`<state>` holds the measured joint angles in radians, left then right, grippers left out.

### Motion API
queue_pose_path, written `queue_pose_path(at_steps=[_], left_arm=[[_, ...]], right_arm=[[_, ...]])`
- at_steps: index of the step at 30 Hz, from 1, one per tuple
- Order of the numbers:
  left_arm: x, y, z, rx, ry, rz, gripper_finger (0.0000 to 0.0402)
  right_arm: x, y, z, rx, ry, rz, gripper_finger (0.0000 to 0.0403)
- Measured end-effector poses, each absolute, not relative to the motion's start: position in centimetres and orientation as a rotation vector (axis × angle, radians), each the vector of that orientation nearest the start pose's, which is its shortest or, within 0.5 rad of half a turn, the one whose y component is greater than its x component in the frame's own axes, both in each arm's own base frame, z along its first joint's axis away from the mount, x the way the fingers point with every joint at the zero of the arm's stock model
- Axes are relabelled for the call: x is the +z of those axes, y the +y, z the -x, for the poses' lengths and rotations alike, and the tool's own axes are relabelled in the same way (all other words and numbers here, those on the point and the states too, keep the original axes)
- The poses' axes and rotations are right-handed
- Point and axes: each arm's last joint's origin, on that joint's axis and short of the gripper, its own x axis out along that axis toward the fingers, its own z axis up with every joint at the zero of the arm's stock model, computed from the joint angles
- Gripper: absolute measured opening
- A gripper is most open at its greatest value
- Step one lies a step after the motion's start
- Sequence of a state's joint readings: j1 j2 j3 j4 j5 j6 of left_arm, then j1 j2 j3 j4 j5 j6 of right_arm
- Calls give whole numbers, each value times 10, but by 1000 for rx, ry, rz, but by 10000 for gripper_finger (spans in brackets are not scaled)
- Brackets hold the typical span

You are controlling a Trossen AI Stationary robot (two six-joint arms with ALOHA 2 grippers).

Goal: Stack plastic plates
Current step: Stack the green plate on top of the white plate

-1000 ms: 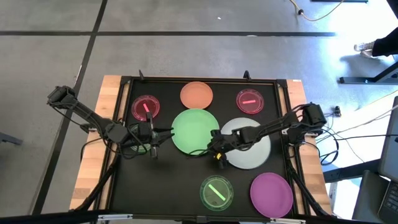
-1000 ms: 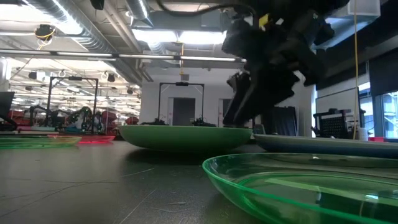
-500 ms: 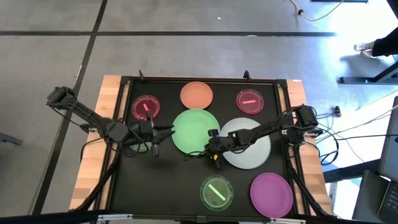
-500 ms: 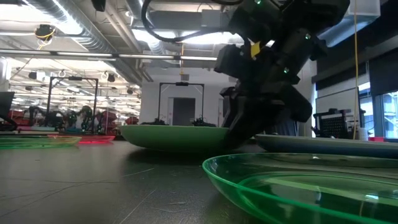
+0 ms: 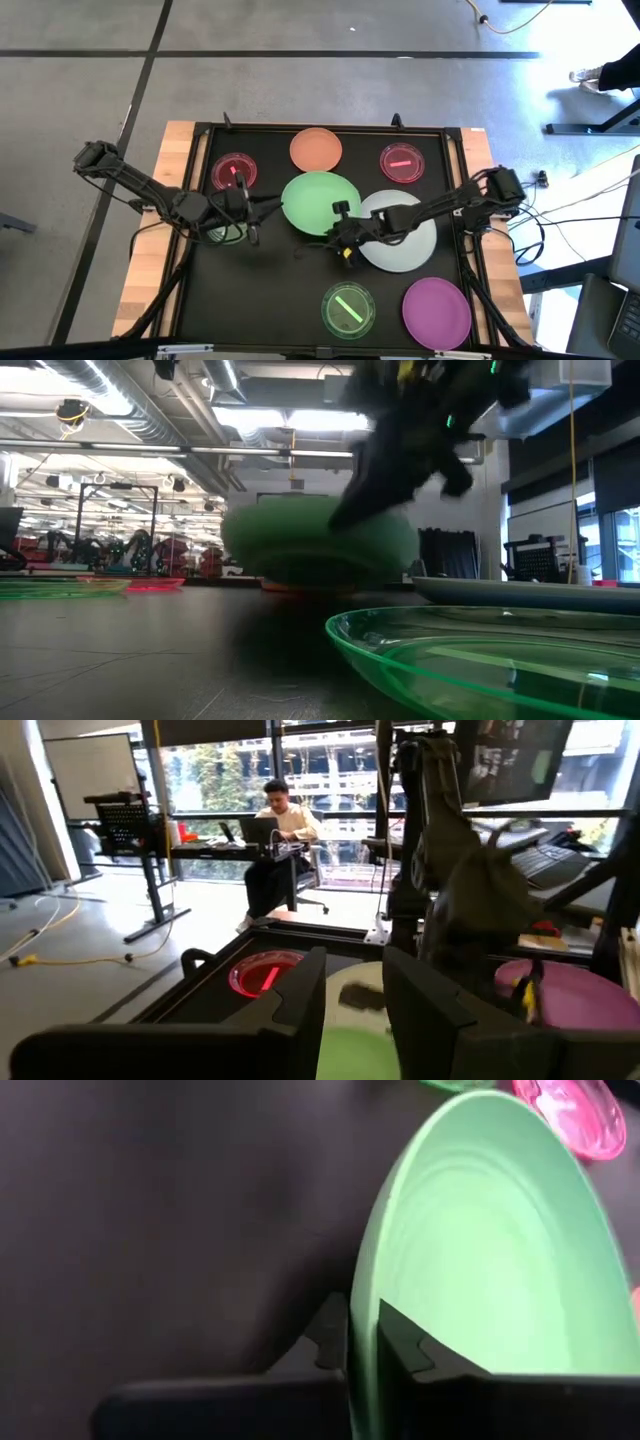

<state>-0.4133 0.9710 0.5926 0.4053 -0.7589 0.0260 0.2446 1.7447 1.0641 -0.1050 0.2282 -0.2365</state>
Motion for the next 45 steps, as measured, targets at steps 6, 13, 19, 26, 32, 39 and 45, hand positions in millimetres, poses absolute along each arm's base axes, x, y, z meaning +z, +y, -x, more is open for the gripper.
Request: queue_pose_path(at_steps=[6,13,19,26,32,39,45], left_arm=[[289,-67,-200,294,-17,-22,96],[289,-67,-200,294,-14,-24,96],[289,-68,-201,265,-14,-25,96],[288,-72,-201,127,-6,-35,96],[288,-72,-202,109,-8,-33,96],[288,-72,-202,109,-8,-33,96],[288,-72,-202,109,-8,-33,96]], right_arm=[[232,104,-332,103,799,440,4],[255,114,-289,105,946,370,2],[251,119,-264,59,1109,311,4],[227,141,-238,43,1193,274,5],[207,155,-216,77,1245,285,5],[195,158,-210,92,1280,206,6],[196,158,-211,45,1266,148,6]])
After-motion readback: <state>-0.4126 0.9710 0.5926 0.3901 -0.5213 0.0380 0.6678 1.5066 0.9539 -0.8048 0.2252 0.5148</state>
